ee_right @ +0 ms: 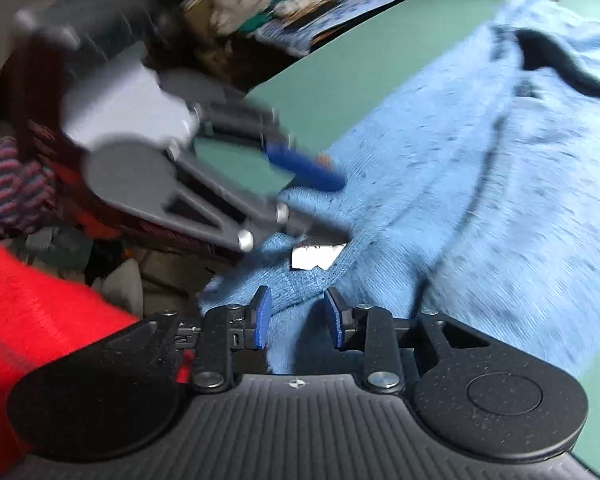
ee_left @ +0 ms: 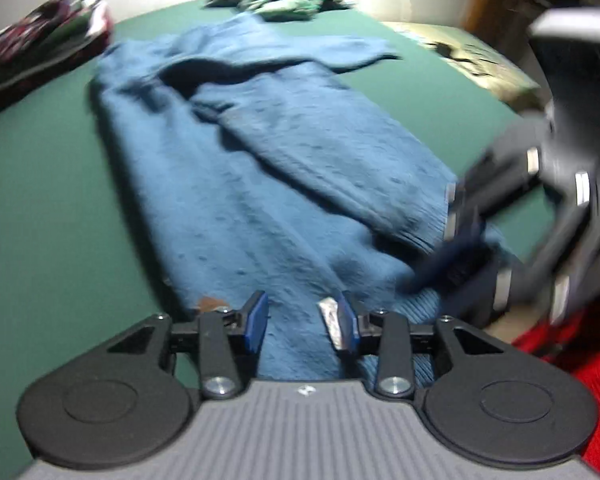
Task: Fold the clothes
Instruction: 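Open the left gripper and lift it away from the hem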
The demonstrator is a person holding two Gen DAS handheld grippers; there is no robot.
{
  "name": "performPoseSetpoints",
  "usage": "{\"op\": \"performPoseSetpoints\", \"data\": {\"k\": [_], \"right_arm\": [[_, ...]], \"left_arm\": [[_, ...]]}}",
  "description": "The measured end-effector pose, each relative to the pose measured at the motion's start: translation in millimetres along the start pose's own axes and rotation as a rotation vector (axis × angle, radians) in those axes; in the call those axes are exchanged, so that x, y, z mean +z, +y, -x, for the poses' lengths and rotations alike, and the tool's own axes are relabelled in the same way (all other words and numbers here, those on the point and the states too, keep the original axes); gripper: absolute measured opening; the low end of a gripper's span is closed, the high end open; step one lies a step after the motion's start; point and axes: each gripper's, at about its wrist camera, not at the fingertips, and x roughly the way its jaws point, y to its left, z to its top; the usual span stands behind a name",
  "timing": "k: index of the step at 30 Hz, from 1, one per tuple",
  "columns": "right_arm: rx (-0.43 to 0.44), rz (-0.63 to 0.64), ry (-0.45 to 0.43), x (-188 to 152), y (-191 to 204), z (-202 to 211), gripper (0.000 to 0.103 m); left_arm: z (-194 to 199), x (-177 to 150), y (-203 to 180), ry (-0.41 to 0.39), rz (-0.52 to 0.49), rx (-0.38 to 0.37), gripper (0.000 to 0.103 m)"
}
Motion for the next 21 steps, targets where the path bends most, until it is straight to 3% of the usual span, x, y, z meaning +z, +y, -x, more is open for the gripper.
{"op": "performPoseSetpoints", "data": {"k": [3, 6, 10, 14, 18, 21], "right_arm": [[-0.122, -0.207, -0.135, -9, -14, 43, 0.036], [-0.255, -0.292, -0.14, -26, -10, 55, 0.038], [-0.432, -0.388, -0.128, -49, -2, 68, 0.039], [-0.466, -0.526, -0.165, -79, -1, 67, 0.039], [-0.493, -0.631, -0.241, -94, 2, 62, 0.04], [-0.46, -0.681, -0.284, -97, 2, 58, 0.038]], "left_arm": [[-2, 1, 2, 0.005, -0.037, -0.077, 0.056], [3, 6, 6, 0.01, -0.089, -0.15, 0.05], [13, 4, 13, 0.018, -0.143, -0.24, 0.052], [3, -5, 17, 0.075, -0.176, -0.282, 0.054], [0, -3, 16, 0.071, -0.22, -0.33, 0.062], [0, -5, 17, 0.076, -0.258, -0.349, 0.063]]}}
